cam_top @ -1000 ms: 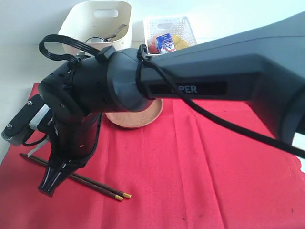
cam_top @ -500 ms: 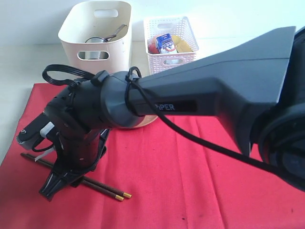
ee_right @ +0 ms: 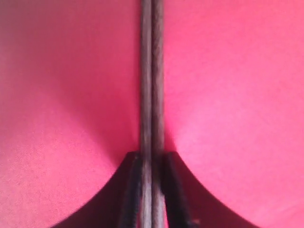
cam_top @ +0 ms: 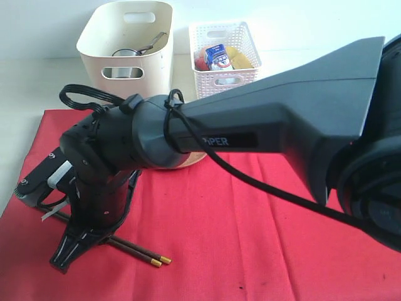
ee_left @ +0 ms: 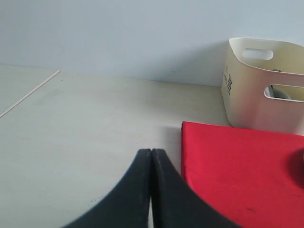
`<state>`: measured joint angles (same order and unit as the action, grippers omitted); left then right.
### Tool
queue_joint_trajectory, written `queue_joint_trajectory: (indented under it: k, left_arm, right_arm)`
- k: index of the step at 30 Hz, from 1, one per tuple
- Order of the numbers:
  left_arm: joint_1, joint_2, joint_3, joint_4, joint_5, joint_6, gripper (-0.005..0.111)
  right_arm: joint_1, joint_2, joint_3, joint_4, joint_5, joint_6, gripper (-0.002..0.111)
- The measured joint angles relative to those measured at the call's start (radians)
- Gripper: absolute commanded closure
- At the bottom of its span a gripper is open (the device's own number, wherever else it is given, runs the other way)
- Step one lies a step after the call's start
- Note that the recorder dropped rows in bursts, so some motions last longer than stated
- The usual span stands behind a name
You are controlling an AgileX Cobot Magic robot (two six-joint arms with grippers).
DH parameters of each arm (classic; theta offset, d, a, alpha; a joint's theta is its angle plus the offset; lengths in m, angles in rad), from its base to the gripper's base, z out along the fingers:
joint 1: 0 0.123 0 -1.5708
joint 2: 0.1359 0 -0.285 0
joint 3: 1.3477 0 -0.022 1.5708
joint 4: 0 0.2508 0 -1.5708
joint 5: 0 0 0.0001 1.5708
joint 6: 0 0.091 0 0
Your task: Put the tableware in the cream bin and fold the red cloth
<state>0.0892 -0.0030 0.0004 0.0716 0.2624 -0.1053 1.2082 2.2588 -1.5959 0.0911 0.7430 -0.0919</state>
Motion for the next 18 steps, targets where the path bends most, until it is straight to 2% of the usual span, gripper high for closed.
queue_joint_trajectory:
  k: [9, 18]
  left_arm:
    - [0.000, 0.000, 0.000, 0.000, 0.000, 0.000, 0.105]
    - [0.000, 0.000, 0.000, 0.000, 0.000, 0.000, 0.105]
  right_arm:
    - [0.000, -0.011, 0.000, 0.000, 0.021, -0.015, 0.108]
    - [-0.006, -0.115, 0.000, -0.057, 0.049, -0.015, 0.108]
